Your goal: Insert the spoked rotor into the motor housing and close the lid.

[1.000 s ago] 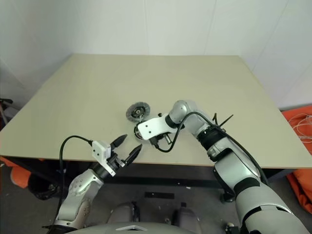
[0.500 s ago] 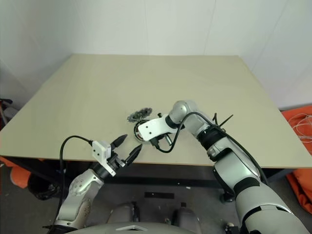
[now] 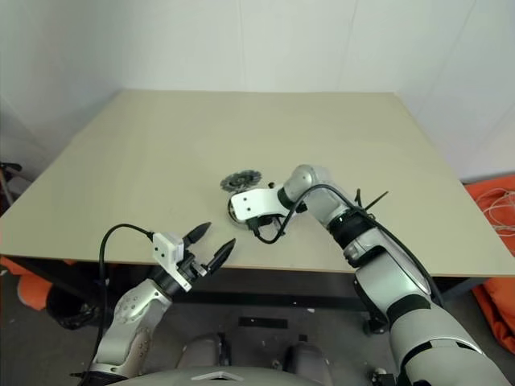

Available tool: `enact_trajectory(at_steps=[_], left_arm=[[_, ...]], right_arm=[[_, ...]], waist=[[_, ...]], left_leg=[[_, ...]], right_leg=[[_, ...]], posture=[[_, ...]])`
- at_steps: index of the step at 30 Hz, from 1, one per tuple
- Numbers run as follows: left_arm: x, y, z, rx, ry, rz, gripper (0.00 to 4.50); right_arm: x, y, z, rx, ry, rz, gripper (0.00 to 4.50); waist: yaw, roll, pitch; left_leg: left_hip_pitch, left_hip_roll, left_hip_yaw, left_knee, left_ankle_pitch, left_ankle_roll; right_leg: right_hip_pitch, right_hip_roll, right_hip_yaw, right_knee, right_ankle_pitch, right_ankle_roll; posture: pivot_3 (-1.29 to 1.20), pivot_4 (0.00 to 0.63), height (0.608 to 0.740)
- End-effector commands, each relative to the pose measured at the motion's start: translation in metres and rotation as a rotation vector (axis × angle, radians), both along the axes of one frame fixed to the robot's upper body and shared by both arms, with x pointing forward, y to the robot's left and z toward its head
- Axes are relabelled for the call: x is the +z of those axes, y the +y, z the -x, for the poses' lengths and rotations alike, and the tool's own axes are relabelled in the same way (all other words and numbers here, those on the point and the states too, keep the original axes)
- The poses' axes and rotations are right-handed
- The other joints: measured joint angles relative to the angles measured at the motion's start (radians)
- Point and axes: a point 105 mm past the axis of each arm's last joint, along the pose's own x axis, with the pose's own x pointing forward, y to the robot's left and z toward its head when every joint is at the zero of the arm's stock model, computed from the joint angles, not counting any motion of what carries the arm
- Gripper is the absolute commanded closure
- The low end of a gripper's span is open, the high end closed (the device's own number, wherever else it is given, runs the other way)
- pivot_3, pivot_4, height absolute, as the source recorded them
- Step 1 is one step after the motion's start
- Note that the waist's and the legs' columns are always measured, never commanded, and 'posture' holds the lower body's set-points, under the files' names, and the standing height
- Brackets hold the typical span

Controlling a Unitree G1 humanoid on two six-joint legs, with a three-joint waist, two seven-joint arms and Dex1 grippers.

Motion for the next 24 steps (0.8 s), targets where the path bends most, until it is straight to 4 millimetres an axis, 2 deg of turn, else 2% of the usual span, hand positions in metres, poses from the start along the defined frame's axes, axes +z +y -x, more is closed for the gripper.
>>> enact_trajectory(at_steps=[1, 4, 10, 17, 24], left_arm=[[0.008, -0.003, -0.001, -0.018, -0.038, 0.013, 0.0], [0.008, -0.003, -0.001, -0.021, -0.038, 0.015, 0.0], [0.012, -0.005, -0.003, -0.022, -0.042, 0.021, 0.0], [0.015, -0.005, -0.005, -0.018, -0.043, 0.027, 0.0], [0.015, -0.005, -0.005, -0.016, -0.042, 0.031, 0.0]], right_arm=[[0.034, -0.004, -0.011, -0.083, -0.082, -0.052, 4.48], [0.042, -0.011, -0.015, -0.162, -0.085, -0.044, 4.48], [0.06, -0.015, -0.007, -0.387, 0.081, -0.119, 4.48], [0.066, -0.009, 0.004, -0.712, 0.348, -0.225, 4.48], [0.065, -0.014, 0.002, -0.996, 0.481, -0.272, 4.48]], waist=[[-0.001, 0.0, 0.0], [-0.003, 0.0, 0.0], [-0.002, 0.0, 0.001], [0.001, 0.0, 0.001], [0.002, 0.001, 0.001]], left_leg=[[0.0, 0.0, 0.0, 0.002, -0.001, 0.001], [-0.001, 0.0, 0.0, 0.002, -0.001, 0.001], [-0.001, 0.001, 0.0, 0.003, -0.001, 0.001], [0.0, 0.001, 0.0, 0.003, -0.001, 0.001], [0.0, 0.001, 0.0, 0.003, -0.001, 0.001]], right_leg=[[0.0, 0.0, 0.0, 0.001, 0.0, 0.0], [0.0, 0.0, 0.0, 0.002, 0.0, 0.0], [-0.001, 0.0, 0.0, 0.003, 0.0, 0.0], [-0.001, 0.0, 0.0, 0.003, 0.0, 0.0], [-0.001, 0.0, 0.0, 0.003, 0.0, 0.0]], posture=[[0.0, 0.0, 0.74], [0.0, 0.0, 0.74], [0.0, 0.0, 0.74], [0.0, 0.0, 0.74], [0.0, 0.0, 0.74]])
